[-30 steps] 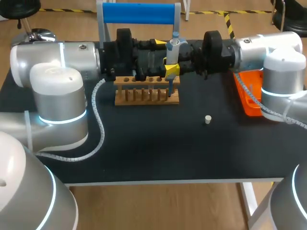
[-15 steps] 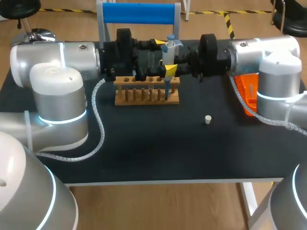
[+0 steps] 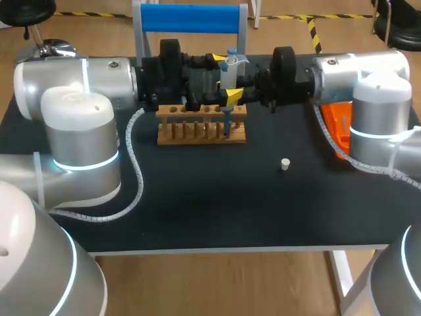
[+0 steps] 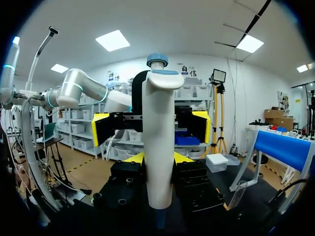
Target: Invert the test tube, pick up the pipette, mount the tip to pipette, aspirate from beaker and dispense into the tube, eject the tip, return the pipette, and cap with the stopper.
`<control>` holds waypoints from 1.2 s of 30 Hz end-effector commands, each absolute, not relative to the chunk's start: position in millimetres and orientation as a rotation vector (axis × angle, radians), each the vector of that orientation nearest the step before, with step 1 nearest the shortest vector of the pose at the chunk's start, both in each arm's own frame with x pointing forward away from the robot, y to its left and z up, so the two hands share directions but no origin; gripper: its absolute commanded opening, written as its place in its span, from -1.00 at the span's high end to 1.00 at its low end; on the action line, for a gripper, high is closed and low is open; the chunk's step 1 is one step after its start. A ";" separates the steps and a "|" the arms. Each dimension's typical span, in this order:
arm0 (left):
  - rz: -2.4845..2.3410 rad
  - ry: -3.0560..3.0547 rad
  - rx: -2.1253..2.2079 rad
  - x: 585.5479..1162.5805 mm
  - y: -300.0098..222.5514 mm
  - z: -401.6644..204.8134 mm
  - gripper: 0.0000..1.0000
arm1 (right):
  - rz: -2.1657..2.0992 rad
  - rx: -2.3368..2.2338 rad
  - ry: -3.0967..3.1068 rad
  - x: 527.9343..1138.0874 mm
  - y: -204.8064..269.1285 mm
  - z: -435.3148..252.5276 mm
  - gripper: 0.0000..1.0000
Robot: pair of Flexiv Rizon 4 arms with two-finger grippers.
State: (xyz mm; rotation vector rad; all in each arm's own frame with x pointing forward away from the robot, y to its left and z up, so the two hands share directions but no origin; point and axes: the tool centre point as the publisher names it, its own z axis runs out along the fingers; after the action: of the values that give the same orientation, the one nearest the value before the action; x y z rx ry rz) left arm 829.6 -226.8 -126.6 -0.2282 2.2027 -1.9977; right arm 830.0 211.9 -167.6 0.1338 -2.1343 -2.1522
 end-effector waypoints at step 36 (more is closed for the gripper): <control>-1.998 2.201 -0.230 828.4 -226.0 -126.6 1.00 | -2.124 0.168 -2.112 818.7 197.0 -167.7 -1.00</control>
State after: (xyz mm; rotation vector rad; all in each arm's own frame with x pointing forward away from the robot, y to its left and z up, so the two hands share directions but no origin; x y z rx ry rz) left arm 829.7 -226.8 -126.7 -0.2283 2.2032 -1.9976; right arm 820.1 209.0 -167.4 0.1576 -2.1130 -2.1266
